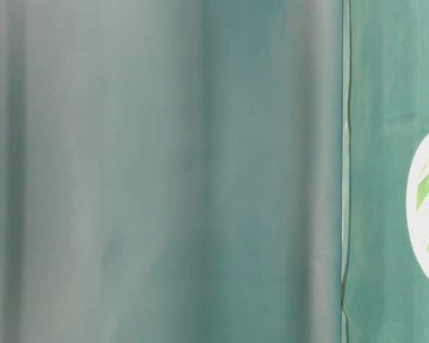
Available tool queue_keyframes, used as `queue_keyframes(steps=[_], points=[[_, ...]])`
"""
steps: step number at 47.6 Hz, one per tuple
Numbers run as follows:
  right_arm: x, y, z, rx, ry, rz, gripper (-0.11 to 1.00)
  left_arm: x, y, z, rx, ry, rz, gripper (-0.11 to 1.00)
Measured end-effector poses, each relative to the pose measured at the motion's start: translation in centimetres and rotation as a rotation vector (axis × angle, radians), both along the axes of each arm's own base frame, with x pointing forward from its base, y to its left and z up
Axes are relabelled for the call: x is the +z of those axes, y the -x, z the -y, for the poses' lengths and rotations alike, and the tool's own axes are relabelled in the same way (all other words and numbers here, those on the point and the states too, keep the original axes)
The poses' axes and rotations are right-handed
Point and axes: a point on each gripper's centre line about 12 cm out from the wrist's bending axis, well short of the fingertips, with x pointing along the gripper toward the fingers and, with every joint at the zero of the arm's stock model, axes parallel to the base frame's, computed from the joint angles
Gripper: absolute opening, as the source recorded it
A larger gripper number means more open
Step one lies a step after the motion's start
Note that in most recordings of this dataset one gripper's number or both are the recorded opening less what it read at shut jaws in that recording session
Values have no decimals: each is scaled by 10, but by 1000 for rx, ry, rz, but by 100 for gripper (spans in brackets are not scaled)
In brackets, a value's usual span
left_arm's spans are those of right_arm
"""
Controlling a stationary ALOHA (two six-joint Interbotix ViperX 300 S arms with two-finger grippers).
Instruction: Peel off the duct tape with your right arm.
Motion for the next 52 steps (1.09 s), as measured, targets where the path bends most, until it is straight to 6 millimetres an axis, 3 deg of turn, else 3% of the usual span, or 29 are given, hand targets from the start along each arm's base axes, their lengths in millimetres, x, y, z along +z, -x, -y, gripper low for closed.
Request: queue_keyframes(steps=[7, 29, 41, 52], points=[[-2, -2, 0, 0, 0, -5, 74, 1, -14, 1, -1, -1, -11, 99], [-2, -3, 0, 0, 0, -3, 74, 8, -83, 7, -4, -12, -85, 99], [-2, -3, 0, 0, 0, -3, 74, 2, -121, 10, -5, -19, -131, 99], [-2, -3, 0, 0, 0, -3, 74, 6, -144, 12, -7, -26, -129, 99]])
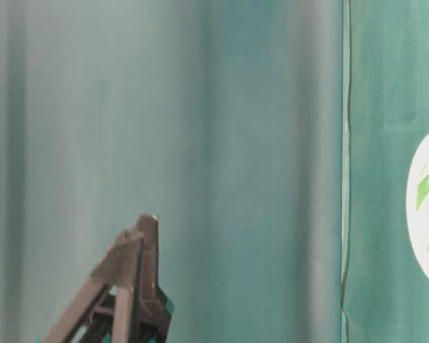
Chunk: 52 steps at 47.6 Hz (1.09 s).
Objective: Peel off the duct tape with your right arm.
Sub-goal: 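Move the open left gripper toward the white tape roll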
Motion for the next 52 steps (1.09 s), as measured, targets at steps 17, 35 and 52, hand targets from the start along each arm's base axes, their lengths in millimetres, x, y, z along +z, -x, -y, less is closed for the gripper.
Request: queue_keyframes(steps=[17, 35, 52], points=[[0, 0, 0, 0, 0, 0, 74, -4, -10, 2, -4, -3, -115, 98], [0, 0, 0, 0, 0, 0, 73, -15, -28, 14, -27, -15, -524, 98], [0, 0, 0, 0, 0, 0, 73, -19, -45, 17, -32, -43, -771, 98]])
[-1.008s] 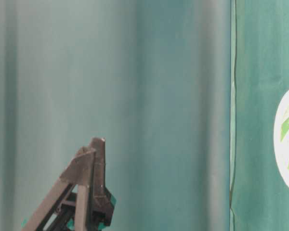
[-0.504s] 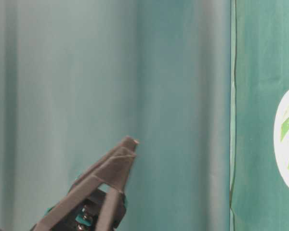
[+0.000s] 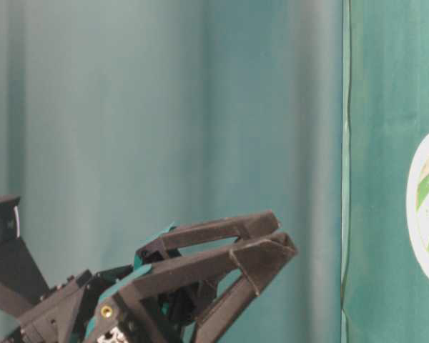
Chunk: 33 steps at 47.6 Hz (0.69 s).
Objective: Peel off the duct tape with your right arm.
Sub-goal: 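Move the open left gripper toward the white tape roll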
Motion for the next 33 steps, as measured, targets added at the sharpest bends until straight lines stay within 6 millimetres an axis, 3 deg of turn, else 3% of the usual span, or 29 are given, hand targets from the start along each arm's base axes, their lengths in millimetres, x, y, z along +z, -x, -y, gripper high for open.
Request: queue_keyframes(steps=[18, 33], points=[[-1, 0, 0, 0, 0, -3, 73, -15, -7, 3, -6, -5, -57, 98], [-7, -4, 0, 0, 0, -34, 73, -41, -20, 5, -8, -14, -117, 98]])
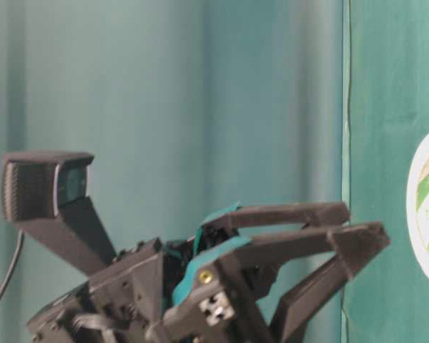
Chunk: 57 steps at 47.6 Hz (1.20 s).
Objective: Peel off the duct tape with your right arm.
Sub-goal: 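Move the open left gripper toward the white tape roll, then close the left gripper on the roll's rim and lift it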
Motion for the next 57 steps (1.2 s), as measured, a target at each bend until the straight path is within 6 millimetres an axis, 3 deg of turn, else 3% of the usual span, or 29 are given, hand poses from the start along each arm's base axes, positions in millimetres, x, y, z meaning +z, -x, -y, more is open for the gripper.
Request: queue_keyframes(steps=[27, 57], points=[[-4, -1, 0, -1, 1, -15, 73, -41, -15, 8, -13, -8, -86, 98], [-12, 1, 0, 0, -2, -8, 72, -73, -14, -7, 20, -10, -85, 98]])
